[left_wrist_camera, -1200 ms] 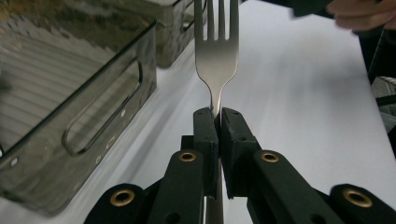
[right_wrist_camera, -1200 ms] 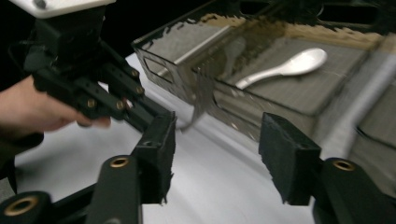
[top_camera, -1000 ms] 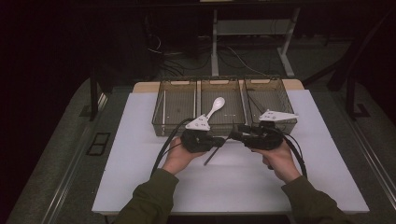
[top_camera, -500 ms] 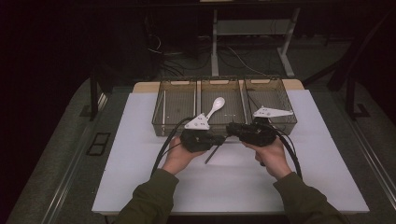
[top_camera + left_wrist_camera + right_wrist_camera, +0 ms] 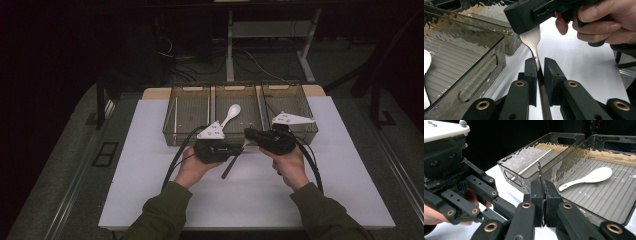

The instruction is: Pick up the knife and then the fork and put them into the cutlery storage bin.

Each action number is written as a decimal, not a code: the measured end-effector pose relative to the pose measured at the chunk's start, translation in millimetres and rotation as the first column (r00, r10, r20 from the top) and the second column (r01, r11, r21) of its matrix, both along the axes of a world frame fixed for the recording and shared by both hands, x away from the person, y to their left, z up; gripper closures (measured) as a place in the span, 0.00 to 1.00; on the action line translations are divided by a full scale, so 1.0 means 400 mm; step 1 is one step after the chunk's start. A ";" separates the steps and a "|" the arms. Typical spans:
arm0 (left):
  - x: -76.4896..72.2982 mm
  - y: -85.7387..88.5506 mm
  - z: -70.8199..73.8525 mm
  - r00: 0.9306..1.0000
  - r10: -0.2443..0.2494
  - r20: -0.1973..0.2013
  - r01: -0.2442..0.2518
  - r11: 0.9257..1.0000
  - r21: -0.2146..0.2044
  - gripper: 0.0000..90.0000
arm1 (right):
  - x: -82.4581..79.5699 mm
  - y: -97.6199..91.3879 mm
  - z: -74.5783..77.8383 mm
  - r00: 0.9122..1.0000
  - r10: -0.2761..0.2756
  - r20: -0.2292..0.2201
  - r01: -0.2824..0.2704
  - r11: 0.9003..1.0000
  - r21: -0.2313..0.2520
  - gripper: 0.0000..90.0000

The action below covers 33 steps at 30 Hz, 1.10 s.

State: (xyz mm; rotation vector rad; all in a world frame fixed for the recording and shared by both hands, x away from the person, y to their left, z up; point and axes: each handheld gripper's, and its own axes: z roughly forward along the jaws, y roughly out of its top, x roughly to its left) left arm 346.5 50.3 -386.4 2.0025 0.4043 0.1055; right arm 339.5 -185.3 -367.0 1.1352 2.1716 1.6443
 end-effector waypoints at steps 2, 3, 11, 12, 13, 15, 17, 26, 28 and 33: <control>-0.002 0.001 -0.001 1.000 0.004 -0.006 -0.004 1.000 -0.001 0.84 | 0.001 0.000 0.000 1.000 0.002 0.001 -0.002 1.000 -0.001 0.97; -0.004 0.003 -0.001 1.000 0.007 -0.006 -0.007 1.000 0.003 0.80 | 0.001 0.000 0.000 1.000 0.003 0.002 -0.003 1.000 -0.002 0.97; -0.032 0.049 -0.001 0.999 0.039 -0.009 -0.039 0.999 0.017 0.56 | 0.005 -0.020 0.016 1.000 -0.018 0.015 0.018 1.000 -0.019 0.97; -0.038 0.057 -0.002 0.999 0.048 -0.001 -0.047 0.999 0.018 0.54 | 0.007 -0.029 0.021 0.999 -0.026 0.020 0.026 1.000 -0.017 0.97; -0.044 0.068 -0.002 0.999 0.051 0.001 -0.051 0.999 0.017 0.52 | 0.009 -0.039 0.027 0.999 -0.032 0.024 0.033 0.999 -0.018 0.97; -0.058 0.091 -0.004 0.998 0.063 0.003 -0.063 0.998 0.017 0.48 | 0.012 -0.062 0.041 0.998 -0.057 0.031 0.058 0.998 -0.018 0.97; -0.069 0.112 -0.005 0.998 0.070 0.005 -0.070 0.997 0.024 0.45 | 0.020 -0.089 0.055 0.996 -0.080 0.040 0.080 0.997 -0.009 0.97; -0.120 0.209 -0.021 0.990 0.141 -0.006 -0.141 0.990 0.017 0.33 | 0.056 -0.227 0.136 0.971 -0.218 0.094 0.221 0.975 -0.017 0.97; -0.128 0.228 -0.029 0.988 0.152 -0.013 -0.152 0.988 0.023 0.30 | 0.065 -0.259 0.150 0.963 -0.252 0.100 0.256 0.966 -0.024 0.97; -0.149 0.271 -0.046 0.983 0.180 -0.035 -0.179 0.983 0.032 0.27 | 0.094 -0.325 0.178 0.937 -0.331 0.111 0.336 0.941 -0.032 0.97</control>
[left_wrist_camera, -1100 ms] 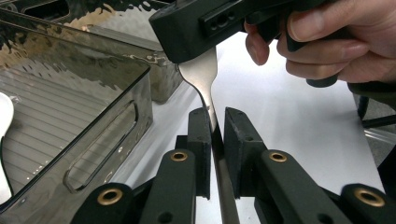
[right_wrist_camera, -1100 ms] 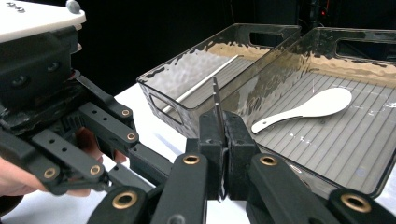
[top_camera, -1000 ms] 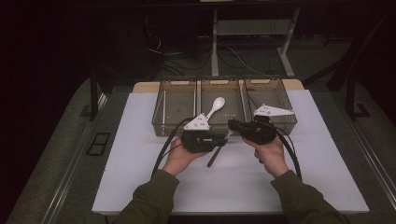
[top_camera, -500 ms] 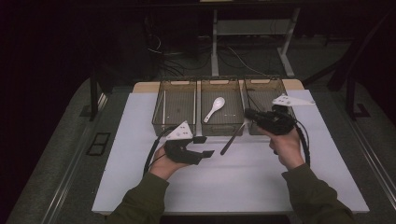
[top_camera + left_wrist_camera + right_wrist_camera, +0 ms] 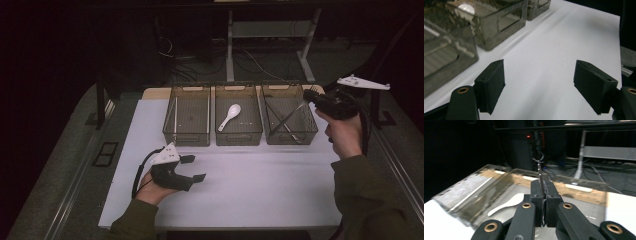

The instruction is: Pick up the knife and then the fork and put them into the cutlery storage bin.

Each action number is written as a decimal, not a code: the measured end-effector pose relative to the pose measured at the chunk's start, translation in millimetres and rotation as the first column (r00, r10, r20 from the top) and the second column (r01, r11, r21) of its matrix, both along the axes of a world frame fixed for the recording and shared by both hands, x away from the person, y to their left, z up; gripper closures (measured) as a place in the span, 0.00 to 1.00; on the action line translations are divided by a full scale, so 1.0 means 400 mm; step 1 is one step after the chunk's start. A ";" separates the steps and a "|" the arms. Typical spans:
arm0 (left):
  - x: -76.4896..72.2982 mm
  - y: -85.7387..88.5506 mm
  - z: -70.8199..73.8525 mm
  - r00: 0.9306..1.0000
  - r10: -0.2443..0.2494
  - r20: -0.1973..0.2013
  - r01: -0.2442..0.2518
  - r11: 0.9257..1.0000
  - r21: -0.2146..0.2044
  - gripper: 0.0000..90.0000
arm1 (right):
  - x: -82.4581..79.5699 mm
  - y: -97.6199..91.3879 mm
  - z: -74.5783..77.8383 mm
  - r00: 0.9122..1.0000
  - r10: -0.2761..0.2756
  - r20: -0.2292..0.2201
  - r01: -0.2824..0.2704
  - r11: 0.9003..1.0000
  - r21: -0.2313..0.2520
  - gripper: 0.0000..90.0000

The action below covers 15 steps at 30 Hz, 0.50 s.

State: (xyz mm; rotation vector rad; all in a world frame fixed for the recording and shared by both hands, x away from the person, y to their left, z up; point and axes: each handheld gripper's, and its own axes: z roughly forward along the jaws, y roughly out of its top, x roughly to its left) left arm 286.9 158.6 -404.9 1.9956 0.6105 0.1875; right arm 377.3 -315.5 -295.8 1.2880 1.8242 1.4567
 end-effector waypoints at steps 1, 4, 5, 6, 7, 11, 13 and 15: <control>-0.003 0.007 -0.004 1.000 0.006 -0.003 -0.006 1.000 0.002 0.26 | 0.007 -0.009 0.003 1.000 -0.009 -0.004 0.009 1.000 -0.003 0.97; -0.011 0.022 -0.015 1.000 0.019 -0.010 -0.018 1.000 0.010 0.22 | 0.035 -0.023 0.004 0.999 -0.041 -0.022 0.041 0.999 -0.035 0.97; -0.013 0.024 -0.018 1.000 0.025 -0.012 -0.025 1.000 0.011 0.21 | 0.046 -0.025 0.001 0.999 -0.046 -0.028 0.045 0.998 -0.046 0.97; -0.014 0.025 -0.021 1.000 0.027 -0.014 -0.027 1.000 0.009 0.20 | 0.055 -0.026 -0.004 0.998 -0.054 -0.039 0.052 0.997 -0.051 0.97; -0.016 0.026 -0.025 1.000 0.027 -0.016 -0.027 1.000 0.011 0.18 | 0.064 -0.026 -0.010 0.997 -0.060 -0.042 0.058 0.997 -0.057 0.97; -0.015 0.025 -0.031 0.999 0.031 -0.013 -0.031 0.999 0.013 0.15 | 0.097 -0.028 -0.040 0.994 -0.088 -0.068 0.083 0.994 -0.075 0.97; -0.013 0.025 -0.034 1.000 0.028 -0.011 -0.028 0.999 0.018 0.14 | 0.111 -0.032 -0.053 0.991 -0.096 -0.090 0.090 0.994 -0.066 0.97; -0.013 0.024 -0.036 1.000 0.025 -0.015 -0.024 1.000 0.015 0.14 | 0.125 -0.029 -0.067 0.988 -0.099 -0.115 0.089 0.992 -0.087 0.97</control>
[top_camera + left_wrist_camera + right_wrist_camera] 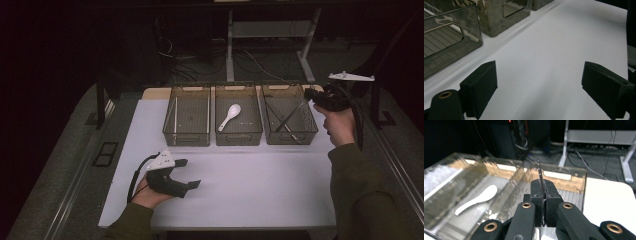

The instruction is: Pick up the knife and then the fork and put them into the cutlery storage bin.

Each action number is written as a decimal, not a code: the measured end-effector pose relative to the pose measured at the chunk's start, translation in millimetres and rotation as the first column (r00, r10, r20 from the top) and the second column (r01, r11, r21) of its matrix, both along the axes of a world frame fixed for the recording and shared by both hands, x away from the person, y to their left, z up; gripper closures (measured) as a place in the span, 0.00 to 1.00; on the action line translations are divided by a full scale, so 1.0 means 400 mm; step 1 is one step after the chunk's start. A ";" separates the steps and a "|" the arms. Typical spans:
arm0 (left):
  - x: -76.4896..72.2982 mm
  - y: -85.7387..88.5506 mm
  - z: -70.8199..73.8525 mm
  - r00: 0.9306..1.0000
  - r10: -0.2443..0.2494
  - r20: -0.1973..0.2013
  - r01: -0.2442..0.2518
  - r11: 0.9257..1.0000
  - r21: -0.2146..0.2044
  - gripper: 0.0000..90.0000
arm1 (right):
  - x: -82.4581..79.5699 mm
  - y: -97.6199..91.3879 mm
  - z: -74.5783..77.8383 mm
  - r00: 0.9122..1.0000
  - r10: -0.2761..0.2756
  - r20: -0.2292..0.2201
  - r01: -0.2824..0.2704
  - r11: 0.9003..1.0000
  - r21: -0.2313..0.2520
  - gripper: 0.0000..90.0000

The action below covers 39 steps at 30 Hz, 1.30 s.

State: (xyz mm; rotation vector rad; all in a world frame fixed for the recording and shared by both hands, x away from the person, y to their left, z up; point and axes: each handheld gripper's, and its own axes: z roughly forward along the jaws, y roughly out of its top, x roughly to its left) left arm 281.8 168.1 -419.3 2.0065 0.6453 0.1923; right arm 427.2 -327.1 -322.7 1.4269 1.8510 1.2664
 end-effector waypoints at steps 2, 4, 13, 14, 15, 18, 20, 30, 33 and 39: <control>0.000 -0.001 -0.001 1.000 -0.001 -0.004 0.001 1.000 0.003 0.13 | 0.013 0.004 -0.014 0.999 0.013 -0.030 -0.013 1.000 -0.011 0.97; 0.000 -0.001 0.000 1.000 -0.001 -0.004 0.001 1.000 0.001 0.13 | 0.025 0.009 -0.026 0.998 0.020 -0.058 -0.021 1.000 -0.020 0.97; 0.002 -0.003 -0.002 1.000 -0.011 -0.013 0.011 1.000 0.005 0.13 | 0.081 0.022 -0.086 0.988 0.019 -0.156 -0.026 0.999 -0.042 0.97; 0.003 -0.003 -0.002 1.000 -0.011 -0.014 0.011 1.000 0.004 0.13 | 0.090 0.020 -0.093 0.987 0.012 -0.161 -0.019 0.999 -0.038 0.96; 0.003 -0.002 -0.002 1.000 -0.010 -0.015 0.010 1.000 0.004 0.13 | 0.096 0.019 -0.098 0.986 0.009 -0.166 -0.017 0.999 -0.045 0.96; 0.003 -0.002 -0.002 1.000 -0.010 -0.015 0.010 1.000 0.003 0.13 | 0.124 0.029 -0.121 0.977 -0.011 -0.215 -0.008 0.996 -0.085 0.76; 0.003 -0.002 -0.001 1.000 -0.011 -0.015 0.011 1.000 0.000 0.13 | 0.138 0.035 -0.134 0.976 -0.024 -0.218 0.001 0.995 -0.104 0.62; 0.006 0.001 0.000 1.000 -0.013 -0.014 0.013 1.000 -0.008 0.13 | 0.153 0.017 -0.125 0.986 -0.092 -0.141 0.071 0.986 -0.151 0.41; 0.005 0.001 0.000 1.000 -0.014 -0.013 0.014 1.000 -0.004 0.13 | 0.149 0.018 -0.124 0.985 -0.082 -0.151 0.061 0.988 -0.140 0.38; 0.006 0.001 -0.002 1.000 -0.009 -0.011 0.009 1.000 -0.002 0.13 | 0.133 0.021 -0.118 0.987 -0.037 -0.154 0.017 0.992 -0.125 0.35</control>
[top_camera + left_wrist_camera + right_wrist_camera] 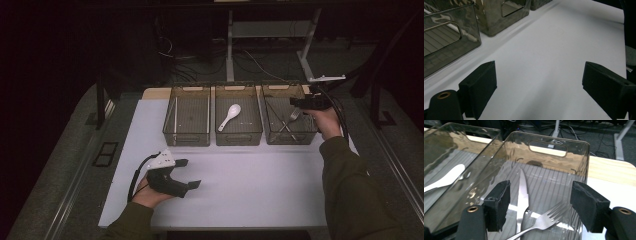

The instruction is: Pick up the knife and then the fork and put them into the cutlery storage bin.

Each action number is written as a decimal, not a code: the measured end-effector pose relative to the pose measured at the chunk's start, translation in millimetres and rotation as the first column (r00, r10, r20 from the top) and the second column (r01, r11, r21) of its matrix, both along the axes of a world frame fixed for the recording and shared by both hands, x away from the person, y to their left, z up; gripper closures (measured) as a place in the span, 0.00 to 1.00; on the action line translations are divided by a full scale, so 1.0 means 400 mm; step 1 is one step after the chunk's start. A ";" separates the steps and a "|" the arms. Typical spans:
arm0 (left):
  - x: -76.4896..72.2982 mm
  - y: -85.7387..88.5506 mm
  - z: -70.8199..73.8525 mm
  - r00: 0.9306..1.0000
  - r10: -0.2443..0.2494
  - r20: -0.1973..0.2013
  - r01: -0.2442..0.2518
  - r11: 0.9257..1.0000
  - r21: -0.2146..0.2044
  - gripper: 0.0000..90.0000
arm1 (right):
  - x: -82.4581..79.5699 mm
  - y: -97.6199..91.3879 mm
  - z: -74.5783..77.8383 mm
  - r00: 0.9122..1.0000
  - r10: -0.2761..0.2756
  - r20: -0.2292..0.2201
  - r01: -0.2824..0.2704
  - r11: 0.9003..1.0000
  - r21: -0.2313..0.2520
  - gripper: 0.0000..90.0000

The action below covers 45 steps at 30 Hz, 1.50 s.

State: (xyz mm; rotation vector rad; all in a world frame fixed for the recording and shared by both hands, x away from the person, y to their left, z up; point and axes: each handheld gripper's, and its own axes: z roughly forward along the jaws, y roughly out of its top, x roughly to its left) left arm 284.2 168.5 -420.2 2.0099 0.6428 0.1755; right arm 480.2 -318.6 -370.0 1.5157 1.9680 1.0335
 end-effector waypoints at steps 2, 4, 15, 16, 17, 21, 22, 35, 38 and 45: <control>0.001 0.000 -0.002 1.000 0.001 -0.002 -0.001 1.000 -0.001 0.12 | -0.009 0.000 0.004 1.000 0.008 -0.005 -0.008 1.000 0.006 0.34; 0.003 0.000 -0.003 1.000 0.004 -0.004 -0.004 1.000 0.000 0.12 | -0.019 0.000 0.007 1.000 0.015 0.001 -0.015 1.000 0.018 0.33; 0.008 0.003 -0.004 1.000 0.011 0.005 -0.011 1.000 -0.010 0.10 | -0.070 0.014 0.030 0.994 0.099 0.055 -0.101 0.994 0.048 0.26; 0.009 0.003 -0.005 1.000 0.011 0.006 -0.011 1.000 -0.010 0.09 | -0.077 0.016 0.031 0.992 0.110 0.065 -0.113 0.992 0.047 0.26; 0.009 0.003 -0.005 1.000 0.011 0.007 -0.011 1.000 -0.010 0.09 | -0.085 0.018 0.032 0.990 0.118 0.071 -0.122 0.991 0.048 0.26; 0.008 0.003 -0.005 1.000 0.018 0.016 -0.017 1.000 -0.015 0.08 | -0.119 0.025 0.033 0.984 0.149 0.097 -0.154 0.987 0.051 0.23; 0.008 0.003 -0.005 1.000 0.019 0.016 -0.019 1.000 -0.015 0.07 | -0.128 0.028 0.033 0.983 0.155 0.100 -0.161 0.986 0.052 0.23; 0.007 0.008 -0.001 0.999 0.045 0.031 -0.045 0.999 0.000 0.00 | -0.246 0.064 0.001 0.957 0.255 0.137 -0.263 0.964 0.048 0.20; 0.005 0.006 -0.001 0.999 0.045 0.021 -0.044 0.999 -0.004 0.00 | -0.271 0.072 -0.006 0.948 0.281 0.146 -0.291 0.955 0.051 0.20; -0.002 0.003 0.004 0.999 0.033 0.018 -0.034 0.999 0.008 0.00 | -0.325 0.078 -0.027 0.936 0.311 0.163 -0.325 0.943 0.070 0.19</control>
